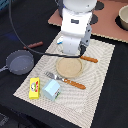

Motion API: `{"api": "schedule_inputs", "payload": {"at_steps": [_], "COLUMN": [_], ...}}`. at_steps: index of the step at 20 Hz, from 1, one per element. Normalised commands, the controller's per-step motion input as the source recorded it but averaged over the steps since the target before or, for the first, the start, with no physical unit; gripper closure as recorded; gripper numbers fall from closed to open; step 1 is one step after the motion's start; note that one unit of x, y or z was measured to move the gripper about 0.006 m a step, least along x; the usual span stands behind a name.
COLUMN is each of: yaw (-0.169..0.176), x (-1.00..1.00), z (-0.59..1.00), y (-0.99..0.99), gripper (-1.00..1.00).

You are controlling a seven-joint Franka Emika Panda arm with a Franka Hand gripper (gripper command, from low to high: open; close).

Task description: Interact with the objects in diverse but meaningful ways.

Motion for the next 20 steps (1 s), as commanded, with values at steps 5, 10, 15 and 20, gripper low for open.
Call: {"api": "schedule_inputs", "payload": {"at_steps": [5, 10, 15, 20], "yaw": [0.000, 0.000, 0.002, 0.000], "x": [-0.41, -0.39, -0.47, -0.45], "z": [0.00, 0.00, 0.00, -0.02], "y": [0.54, 0.53, 0.60, 0.54], "gripper": [-1.00, -1.00, -1.00, -1.00]}}
